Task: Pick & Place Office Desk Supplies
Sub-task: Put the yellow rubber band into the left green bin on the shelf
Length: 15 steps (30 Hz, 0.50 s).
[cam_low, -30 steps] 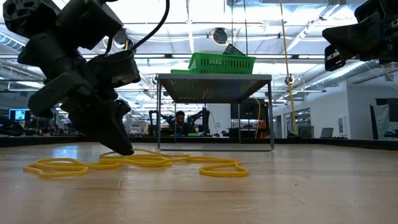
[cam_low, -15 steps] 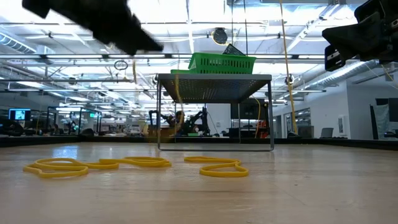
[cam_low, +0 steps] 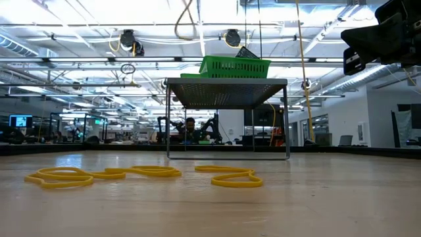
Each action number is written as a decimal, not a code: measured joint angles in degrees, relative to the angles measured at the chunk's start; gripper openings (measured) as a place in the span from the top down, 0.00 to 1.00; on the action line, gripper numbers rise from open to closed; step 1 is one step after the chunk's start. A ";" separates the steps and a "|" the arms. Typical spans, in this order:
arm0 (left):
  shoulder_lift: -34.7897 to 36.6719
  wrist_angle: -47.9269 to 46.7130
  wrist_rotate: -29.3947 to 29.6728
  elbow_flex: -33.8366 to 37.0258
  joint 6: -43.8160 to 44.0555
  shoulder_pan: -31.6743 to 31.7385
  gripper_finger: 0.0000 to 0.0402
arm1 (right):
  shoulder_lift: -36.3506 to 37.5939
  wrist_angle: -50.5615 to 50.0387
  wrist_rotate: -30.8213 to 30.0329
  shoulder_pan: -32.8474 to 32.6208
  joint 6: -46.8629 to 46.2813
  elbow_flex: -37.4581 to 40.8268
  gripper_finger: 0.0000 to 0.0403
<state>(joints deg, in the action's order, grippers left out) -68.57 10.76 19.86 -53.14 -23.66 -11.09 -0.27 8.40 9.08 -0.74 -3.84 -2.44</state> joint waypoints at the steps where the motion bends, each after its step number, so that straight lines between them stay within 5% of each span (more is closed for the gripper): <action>1: -0.12 0.12 0.15 -1.34 -1.31 1.09 0.97 | 0.00 0.00 0.01 0.00 0.00 0.00 1.00; 8: -0.58 0.13 -0.58 -7.23 -5.75 11.22 0.98 | -0.01 0.00 0.00 0.00 0.00 0.00 1.00; 15: -1.76 1.75 -5.67 -8.38 1.63 25.74 0.99 | -0.01 -0.02 0.01 0.00 0.00 0.00 1.00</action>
<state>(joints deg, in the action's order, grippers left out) -70.33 12.51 14.20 -61.51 -22.03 14.65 -0.28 8.38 9.09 -0.74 -3.84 -2.44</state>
